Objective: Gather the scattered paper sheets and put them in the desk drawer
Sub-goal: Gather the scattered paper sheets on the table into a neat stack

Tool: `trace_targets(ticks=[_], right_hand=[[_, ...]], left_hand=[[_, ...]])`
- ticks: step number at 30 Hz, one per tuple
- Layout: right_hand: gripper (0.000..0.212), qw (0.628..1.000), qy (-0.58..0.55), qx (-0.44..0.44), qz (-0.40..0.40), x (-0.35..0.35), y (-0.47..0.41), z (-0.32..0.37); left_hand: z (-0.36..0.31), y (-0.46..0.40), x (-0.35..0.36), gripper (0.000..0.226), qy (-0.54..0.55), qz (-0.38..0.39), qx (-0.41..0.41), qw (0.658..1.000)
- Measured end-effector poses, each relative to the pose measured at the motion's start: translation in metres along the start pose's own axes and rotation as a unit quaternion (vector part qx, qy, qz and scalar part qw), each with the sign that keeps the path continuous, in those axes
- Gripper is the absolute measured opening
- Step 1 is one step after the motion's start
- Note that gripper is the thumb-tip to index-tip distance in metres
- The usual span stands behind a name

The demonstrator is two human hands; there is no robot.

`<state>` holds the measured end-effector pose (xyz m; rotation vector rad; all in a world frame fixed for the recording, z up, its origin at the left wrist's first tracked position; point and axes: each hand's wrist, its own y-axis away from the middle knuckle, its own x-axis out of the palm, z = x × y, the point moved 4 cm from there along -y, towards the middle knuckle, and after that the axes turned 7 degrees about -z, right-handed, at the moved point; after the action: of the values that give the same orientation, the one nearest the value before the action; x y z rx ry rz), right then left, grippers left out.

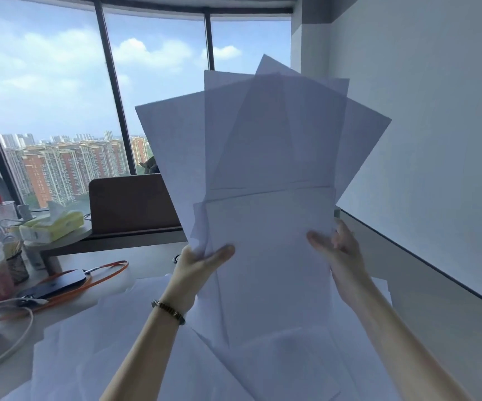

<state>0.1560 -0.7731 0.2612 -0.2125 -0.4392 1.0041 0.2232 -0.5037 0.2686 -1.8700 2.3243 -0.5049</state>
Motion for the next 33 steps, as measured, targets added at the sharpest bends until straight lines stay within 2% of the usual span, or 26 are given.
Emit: trace_targets(ticks=[2, 5, 8, 10, 13, 17, 22, 28, 30, 33], right_hand=[[0.035, 0.999, 0.016, 0.039, 0.004, -0.006, 0.013, -0.022], [0.005, 0.996, 0.07, 0.055, -0.014, -0.012, 0.027, -0.046], [0.025, 0.993, 0.106, 0.052, -0.013, -0.009, 0.025, -0.052], [0.016, 0.994, 0.101, 0.046, -0.004, -0.006, 0.022, -0.048], [0.016, 0.995, 0.098, 0.035, -0.008, -0.005, 0.015, -0.043], [0.018, 0.997, 0.057, 0.056, -0.019, -0.008, 0.01, -0.042], [0.019, 0.992, 0.101, 0.07, 0.009, -0.011, 0.018, -0.058], [0.023, 0.995, 0.042, 0.07, -0.055, -0.014, 0.015, -0.058], [0.025, 0.995, 0.017, 0.075, -0.067, -0.016, 0.014, -0.057], [0.027, 0.996, 0.006, 0.07, -0.058, -0.013, 0.015, -0.052]], left_hand=[[0.021, 0.008, 0.0, 0.02, -0.037, 0.028, -0.043, 0.998], [0.046, 0.021, 0.001, 0.021, -0.051, 0.038, -0.084, 0.994], [0.051, 0.019, 0.001, 0.02, -0.062, 0.013, -0.088, 0.994], [0.05, 0.014, 0.002, 0.019, -0.07, -0.006, -0.085, 0.994], [0.041, 0.011, 0.003, 0.021, -0.045, -0.015, -0.065, 0.997], [0.034, 0.011, 0.0, 0.024, 0.014, 0.008, -0.042, 0.999], [0.045, 0.016, -0.003, 0.016, -0.047, 0.036, -0.042, 0.997], [0.056, 0.023, -0.003, 0.026, -0.105, 0.108, -0.079, 0.985], [0.06, 0.022, -0.005, 0.02, -0.139, 0.095, -0.084, 0.982], [0.065, 0.019, -0.007, 0.01, -0.146, 0.031, -0.088, 0.985]])
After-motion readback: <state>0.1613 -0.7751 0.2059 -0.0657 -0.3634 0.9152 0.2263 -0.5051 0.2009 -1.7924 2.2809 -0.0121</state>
